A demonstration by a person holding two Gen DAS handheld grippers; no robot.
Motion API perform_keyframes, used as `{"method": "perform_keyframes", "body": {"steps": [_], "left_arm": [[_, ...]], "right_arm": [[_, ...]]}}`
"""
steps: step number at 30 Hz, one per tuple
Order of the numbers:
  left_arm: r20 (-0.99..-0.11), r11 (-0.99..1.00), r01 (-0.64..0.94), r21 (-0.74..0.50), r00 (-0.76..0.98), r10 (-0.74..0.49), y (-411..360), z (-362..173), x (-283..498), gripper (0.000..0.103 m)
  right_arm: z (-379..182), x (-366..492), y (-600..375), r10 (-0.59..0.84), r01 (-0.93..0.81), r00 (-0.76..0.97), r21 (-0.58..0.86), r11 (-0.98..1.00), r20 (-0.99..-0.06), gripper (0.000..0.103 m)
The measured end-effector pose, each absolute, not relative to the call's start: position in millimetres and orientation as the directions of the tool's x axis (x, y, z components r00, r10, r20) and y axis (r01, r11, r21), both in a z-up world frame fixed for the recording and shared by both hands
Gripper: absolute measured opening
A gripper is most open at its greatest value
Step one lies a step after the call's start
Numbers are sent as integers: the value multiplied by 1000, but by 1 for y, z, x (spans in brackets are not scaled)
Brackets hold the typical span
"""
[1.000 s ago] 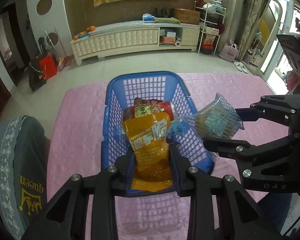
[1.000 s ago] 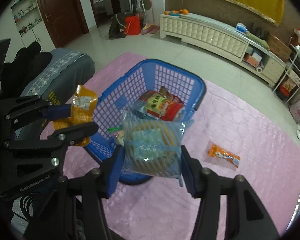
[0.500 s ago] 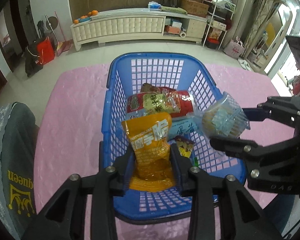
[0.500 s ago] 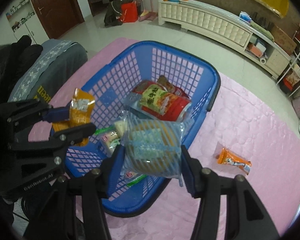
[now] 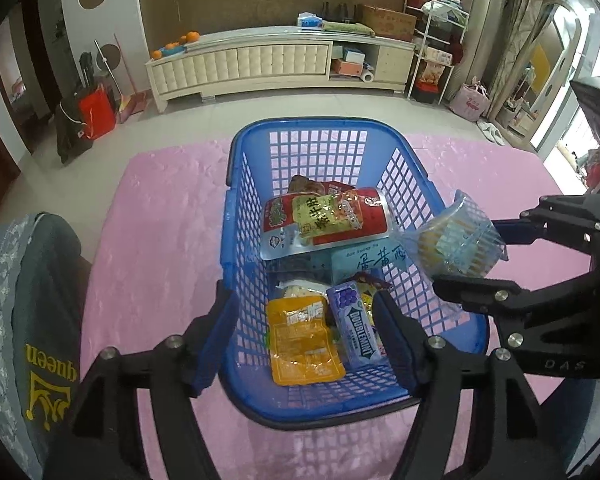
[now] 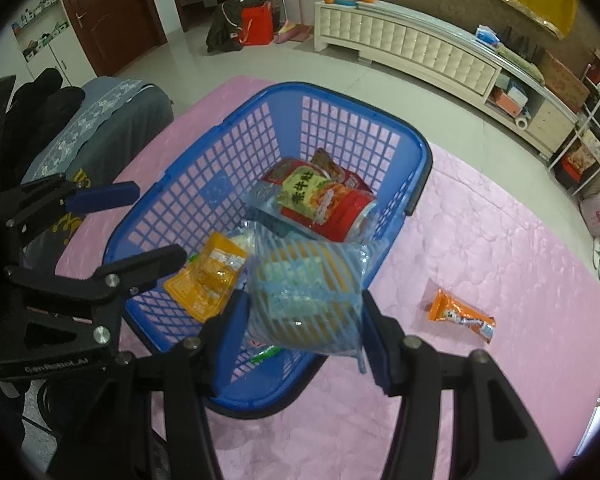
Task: Organize snacks
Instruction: 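Release the sachet into the basket from the left tool while the right holds the cookie bag, then lower the cookie bag into the basket and open the right tool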
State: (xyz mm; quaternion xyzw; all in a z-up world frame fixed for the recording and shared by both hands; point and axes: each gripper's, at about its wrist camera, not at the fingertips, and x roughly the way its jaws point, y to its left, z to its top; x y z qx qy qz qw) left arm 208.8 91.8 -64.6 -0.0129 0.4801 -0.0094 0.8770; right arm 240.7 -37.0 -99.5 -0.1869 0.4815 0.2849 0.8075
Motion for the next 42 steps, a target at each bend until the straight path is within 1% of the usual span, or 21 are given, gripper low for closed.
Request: {"method": "perform_keyframes", "body": {"steps": [3,8,11,15,18,21,23,26,28,29,31,42], "left_arm": [[-832,1000,6,-25,554,-24,93,-61,203,70],[-816,999,-23,-36,577,-16,103,-55,197,70],[-830,997,-55,-49,558,-10,113,-59,197,70],[-828,997,-52,-52,560,-14,116,-61,193,70],[-827,998,-44,-52,563,-18,116,-64,191,70],[-827,997,-45,-55,561,-21,118,-66,188,70],[-828,997,-46,-58,560,-22,119,-66,187,70],[-828,997,-50,-61,560,-23,120,-65,183,70],[-826,996,-54,-65,562,-23,120,-63,181,70],[-825,996,-54,-67,564,-25,120,-61,180,70],[-822,996,-55,-64,569,-22,117,-59,178,70],[-805,999,-34,-38,593,-10,89,-35,173,70]], "right_arm": [[-99,238,-34,262,-641,371,-42,766,-891,59],[-104,231,-20,223,-656,364,-79,751,-904,59],[-111,230,-11,186,-657,362,-109,746,-913,59],[-119,231,0,154,-656,374,-143,741,-915,59],[-127,231,8,135,-655,343,-134,743,-930,59],[-131,228,12,87,-651,371,-192,735,-925,59],[-131,228,11,87,-647,373,-192,738,-924,60],[-127,225,11,94,-655,370,-187,732,-924,65],[-120,218,12,93,-656,413,-225,720,-906,75],[-116,214,11,94,-654,434,-241,717,-896,75],[-109,211,8,98,-649,452,-251,719,-887,76],[-85,210,-33,157,-594,457,-169,787,-875,76]]}}
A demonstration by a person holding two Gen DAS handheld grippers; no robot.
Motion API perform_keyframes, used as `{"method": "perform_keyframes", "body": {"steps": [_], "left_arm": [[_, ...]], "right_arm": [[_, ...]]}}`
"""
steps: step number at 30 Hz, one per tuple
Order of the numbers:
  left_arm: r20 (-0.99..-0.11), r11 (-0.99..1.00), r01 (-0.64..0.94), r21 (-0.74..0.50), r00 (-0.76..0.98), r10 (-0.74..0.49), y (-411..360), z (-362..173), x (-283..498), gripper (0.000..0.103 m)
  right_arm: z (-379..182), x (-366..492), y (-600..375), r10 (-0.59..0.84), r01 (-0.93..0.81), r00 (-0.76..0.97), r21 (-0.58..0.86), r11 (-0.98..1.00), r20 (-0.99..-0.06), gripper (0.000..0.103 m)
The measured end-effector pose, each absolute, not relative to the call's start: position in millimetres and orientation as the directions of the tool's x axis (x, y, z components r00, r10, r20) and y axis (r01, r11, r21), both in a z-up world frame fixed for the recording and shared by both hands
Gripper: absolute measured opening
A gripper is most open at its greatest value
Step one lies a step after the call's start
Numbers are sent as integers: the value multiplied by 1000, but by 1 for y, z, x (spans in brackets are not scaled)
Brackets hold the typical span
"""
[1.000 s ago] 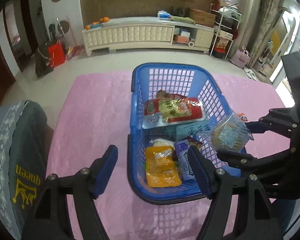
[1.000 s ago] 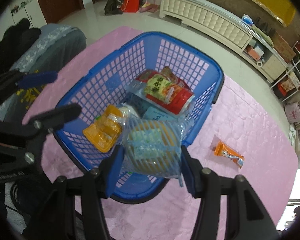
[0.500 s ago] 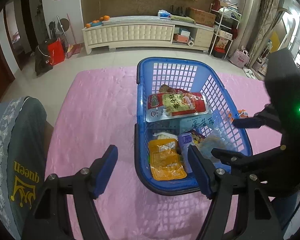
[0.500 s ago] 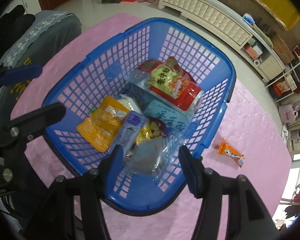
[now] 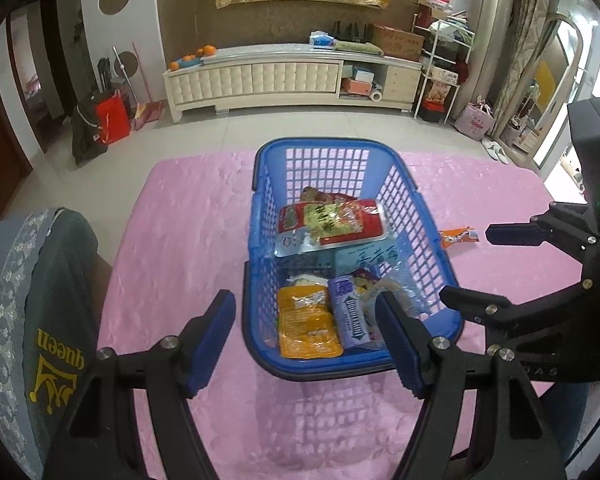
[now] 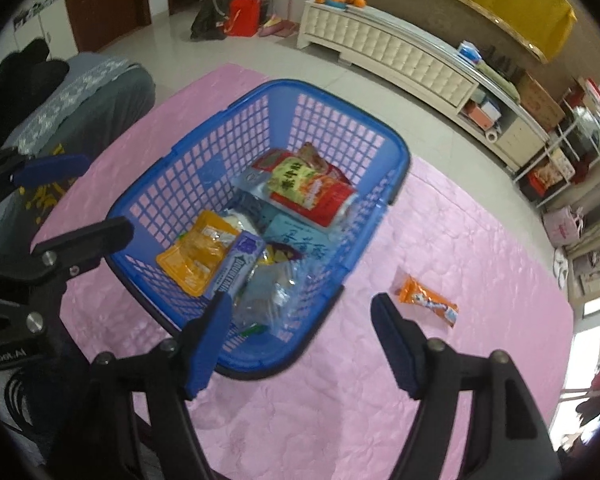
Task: Organize snacks
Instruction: 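Lower the cookie bag into the basket and open the right tool, then move the right tool to the orange candy stick on the table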
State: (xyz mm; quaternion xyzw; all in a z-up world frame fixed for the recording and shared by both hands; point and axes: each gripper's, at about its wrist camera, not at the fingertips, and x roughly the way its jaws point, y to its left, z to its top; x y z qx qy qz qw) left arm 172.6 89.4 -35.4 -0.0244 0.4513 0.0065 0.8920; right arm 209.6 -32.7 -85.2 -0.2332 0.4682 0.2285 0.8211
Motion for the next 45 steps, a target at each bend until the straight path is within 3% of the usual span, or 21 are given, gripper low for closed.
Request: {"method": "perform_keyframes", "body": {"steps": [19,23,45], "left_arm": [[-808,1000,7,2,589,-2,36,-15,216,70],[-819,1000,-5,14,573,14,38,-23,225,70],[-925,991,-132,-26,380,27,54,-94,308,70]], "right_arm": [[-69,243,-125,207,-470,451,-34,882,-868,76],[-77,260,-146,258,-458,405,50,888,-877,76],[-139,324,-171,183,-469,316,15,883,-931,76]]}}
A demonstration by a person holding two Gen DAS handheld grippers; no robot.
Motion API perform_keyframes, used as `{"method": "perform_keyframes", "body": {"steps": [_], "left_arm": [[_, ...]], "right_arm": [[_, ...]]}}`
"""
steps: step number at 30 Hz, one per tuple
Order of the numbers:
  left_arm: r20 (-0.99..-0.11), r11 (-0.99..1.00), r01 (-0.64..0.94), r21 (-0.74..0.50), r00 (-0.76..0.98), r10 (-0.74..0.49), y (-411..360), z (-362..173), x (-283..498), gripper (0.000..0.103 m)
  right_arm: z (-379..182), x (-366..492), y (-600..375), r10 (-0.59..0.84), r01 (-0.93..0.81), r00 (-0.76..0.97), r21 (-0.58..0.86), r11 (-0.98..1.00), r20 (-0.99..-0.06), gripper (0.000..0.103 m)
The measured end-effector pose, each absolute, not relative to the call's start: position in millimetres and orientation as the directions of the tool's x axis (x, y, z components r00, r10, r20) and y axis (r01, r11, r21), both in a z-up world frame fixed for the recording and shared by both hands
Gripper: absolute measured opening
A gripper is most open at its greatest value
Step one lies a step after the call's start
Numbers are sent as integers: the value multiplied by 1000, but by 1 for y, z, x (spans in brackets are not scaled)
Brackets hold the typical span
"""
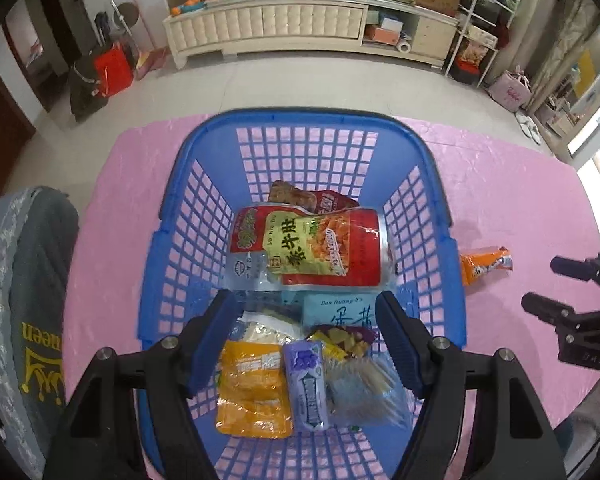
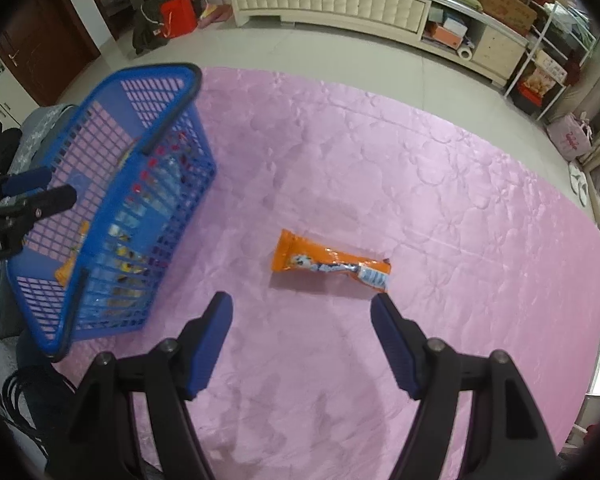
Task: Organize snacks
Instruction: 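Move the right tool to the orange candy stick on the table, then grasp the orange candy stick with the right tool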
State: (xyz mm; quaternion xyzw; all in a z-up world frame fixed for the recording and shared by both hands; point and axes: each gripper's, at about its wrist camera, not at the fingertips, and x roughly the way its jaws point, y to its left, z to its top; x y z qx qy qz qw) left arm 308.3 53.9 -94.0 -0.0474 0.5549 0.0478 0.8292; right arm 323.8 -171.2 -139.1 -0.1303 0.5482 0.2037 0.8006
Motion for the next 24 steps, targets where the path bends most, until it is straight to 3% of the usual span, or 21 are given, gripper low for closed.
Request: {"method": "perform_keyframes", "body": {"steps": [8,11,13,23,24], "left_arm": [[-943,989,-145,9,328,56,58,-117,322,70],[-944,986,-168,-4,327,52,63,-119,324,79],[-945,980,-189,-54,326,11,68,-122,325,79],[-945,986,-166,15,320,68,58,-127,333,103],[-944,986,-168,15,323,69,59,-126,333,103]], "right_arm": [[-169,340,-169,127,-537,308,-62,841,-943,76],[-182,346,-167,102,-564,311,-97,820,-945,76],[-193,350,-165,86,-584,307,-116,804,-948,76],[-219,371,-161,77,-624,322,-150,767,-944,75],[-221,370,-163,82,-624,317,-142,768,-945,67]]}}
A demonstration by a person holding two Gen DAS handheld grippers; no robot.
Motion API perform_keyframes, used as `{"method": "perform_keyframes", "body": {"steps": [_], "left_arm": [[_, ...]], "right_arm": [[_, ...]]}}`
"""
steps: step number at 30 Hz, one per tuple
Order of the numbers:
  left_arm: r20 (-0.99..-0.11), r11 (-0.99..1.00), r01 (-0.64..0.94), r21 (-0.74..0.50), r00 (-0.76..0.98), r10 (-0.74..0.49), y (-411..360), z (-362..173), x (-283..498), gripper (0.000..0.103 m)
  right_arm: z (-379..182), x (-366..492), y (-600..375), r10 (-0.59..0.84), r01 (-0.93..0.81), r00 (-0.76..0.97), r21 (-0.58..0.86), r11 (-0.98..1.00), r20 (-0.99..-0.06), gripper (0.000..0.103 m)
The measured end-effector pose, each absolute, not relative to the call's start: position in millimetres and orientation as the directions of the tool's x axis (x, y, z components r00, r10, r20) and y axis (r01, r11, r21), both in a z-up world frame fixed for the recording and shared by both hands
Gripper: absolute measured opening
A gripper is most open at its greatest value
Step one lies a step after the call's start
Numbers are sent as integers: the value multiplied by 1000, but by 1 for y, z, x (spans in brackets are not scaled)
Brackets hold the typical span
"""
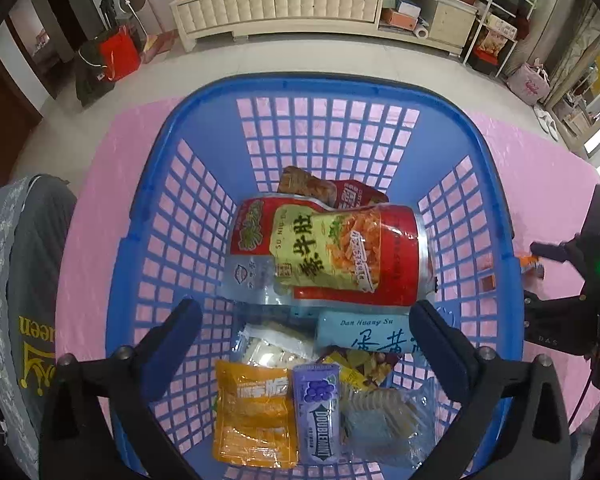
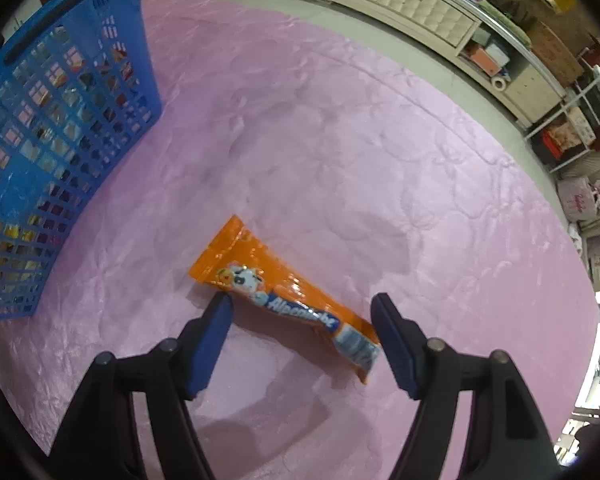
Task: Organize snacks
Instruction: 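Grasp the orange candy stick with the right tool, then carry the candy stick over the basket and release it from the right tool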
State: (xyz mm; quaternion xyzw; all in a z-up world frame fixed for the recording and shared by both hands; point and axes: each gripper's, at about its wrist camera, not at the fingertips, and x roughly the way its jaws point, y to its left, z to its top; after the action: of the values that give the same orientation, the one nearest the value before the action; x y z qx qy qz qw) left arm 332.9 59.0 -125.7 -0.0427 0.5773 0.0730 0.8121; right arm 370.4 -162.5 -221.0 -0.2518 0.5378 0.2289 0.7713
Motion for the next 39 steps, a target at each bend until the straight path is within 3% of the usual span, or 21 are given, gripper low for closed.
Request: {"method": "perform_keyframes", "body": {"steps": [1,2,3,4,11,24,39], "left_arm": [[-943,986,-169,15,325,70,60,-125,333,103],[-942,985,-171,16,327,72,60,-124,332,103],[-942,985,-171,14,329,71,60,-123,331,103],[-941,985,-172,12,332,69,60,-122,329,103],[-933,987,-162,-1,356,58,62,-106,303,103],[-890,988,-152,-33,454,40,68,-51,241,103],[-842,983,-172,-67,538,36,107,-18,183,103]], "right_arm": [[-221,370,-163,83,-624,317,-142,769,-945,46],[-220,368,-165,101,-625,306,-120,771,-947,39],[-219,366,-168,108,-616,300,-106,780,-948,26],[-218,364,-169,107,-612,300,-105,784,-948,22],[-193,333,-168,149,-588,311,-67,806,-939,22],[-93,262,-152,252,-579,400,-30,815,-881,22],[-63,232,-81,268,-594,440,-53,803,-857,22]]}}
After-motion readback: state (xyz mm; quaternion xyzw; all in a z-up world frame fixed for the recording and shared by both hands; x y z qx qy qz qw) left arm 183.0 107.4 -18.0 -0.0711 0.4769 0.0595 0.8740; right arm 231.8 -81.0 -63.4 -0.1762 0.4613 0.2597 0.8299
